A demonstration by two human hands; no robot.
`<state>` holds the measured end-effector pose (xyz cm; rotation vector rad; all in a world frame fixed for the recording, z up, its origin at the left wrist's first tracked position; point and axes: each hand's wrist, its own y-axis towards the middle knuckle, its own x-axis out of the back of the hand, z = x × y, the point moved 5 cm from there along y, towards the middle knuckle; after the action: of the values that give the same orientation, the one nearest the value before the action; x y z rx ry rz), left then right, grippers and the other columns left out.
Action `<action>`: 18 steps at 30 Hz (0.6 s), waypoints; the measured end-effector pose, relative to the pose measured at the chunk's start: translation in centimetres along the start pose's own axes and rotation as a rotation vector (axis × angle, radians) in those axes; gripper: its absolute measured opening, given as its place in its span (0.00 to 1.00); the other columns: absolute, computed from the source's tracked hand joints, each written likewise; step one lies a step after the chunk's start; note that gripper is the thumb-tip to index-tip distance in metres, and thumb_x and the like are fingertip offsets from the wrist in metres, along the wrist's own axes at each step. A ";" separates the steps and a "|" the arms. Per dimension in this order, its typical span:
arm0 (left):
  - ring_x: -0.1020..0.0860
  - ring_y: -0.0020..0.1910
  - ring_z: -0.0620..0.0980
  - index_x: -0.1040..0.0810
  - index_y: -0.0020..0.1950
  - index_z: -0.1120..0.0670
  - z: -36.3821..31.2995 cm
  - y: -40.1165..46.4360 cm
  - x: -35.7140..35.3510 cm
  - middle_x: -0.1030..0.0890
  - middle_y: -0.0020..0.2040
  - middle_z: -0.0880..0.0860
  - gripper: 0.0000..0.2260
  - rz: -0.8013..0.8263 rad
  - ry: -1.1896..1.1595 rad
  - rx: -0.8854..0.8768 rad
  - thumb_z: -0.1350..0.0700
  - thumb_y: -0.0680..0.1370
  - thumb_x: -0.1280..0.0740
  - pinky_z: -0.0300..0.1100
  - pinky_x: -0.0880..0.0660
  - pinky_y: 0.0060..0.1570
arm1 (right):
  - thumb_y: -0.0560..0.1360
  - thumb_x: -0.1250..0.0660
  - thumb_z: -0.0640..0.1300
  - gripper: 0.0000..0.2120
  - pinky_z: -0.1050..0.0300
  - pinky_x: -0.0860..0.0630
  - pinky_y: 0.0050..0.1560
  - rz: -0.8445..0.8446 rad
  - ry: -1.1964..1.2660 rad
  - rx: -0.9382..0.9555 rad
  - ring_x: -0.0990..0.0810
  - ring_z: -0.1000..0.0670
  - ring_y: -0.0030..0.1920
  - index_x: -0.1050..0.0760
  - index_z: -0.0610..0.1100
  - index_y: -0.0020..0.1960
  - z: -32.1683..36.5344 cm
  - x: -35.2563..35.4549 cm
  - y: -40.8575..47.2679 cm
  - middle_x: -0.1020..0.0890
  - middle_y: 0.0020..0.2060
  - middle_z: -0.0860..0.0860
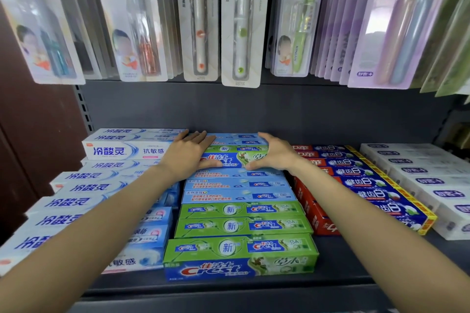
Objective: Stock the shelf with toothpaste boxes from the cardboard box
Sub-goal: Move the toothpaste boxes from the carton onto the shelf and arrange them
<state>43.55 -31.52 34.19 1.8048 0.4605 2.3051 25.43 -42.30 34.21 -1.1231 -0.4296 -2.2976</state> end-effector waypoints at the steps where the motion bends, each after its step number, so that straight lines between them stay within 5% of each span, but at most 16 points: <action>1: 0.36 0.72 0.53 0.39 0.75 0.52 0.0 0.0 0.0 0.35 0.74 0.55 0.58 0.001 -0.006 0.000 0.22 0.56 0.74 0.47 0.47 0.72 | 0.61 0.20 0.53 0.51 0.55 0.33 0.67 0.002 0.001 -0.001 0.33 0.48 0.70 0.45 0.48 0.76 0.0 0.0 0.0 0.34 0.72 0.50; 18: 0.38 0.73 0.53 0.41 0.75 0.53 0.2 -0.1 0.1 0.37 0.74 0.56 0.58 0.037 0.003 0.004 0.21 0.57 0.72 0.47 0.51 0.73 | 0.65 0.22 0.47 0.51 0.59 0.33 0.62 0.035 0.048 -0.044 0.32 0.48 0.69 0.50 0.47 0.77 0.7 0.1 -1.4 0.34 0.72 0.49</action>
<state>43.70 -31.33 34.27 1.8272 0.4367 2.3331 24.94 -40.86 34.67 -1.0855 -0.3399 -2.3089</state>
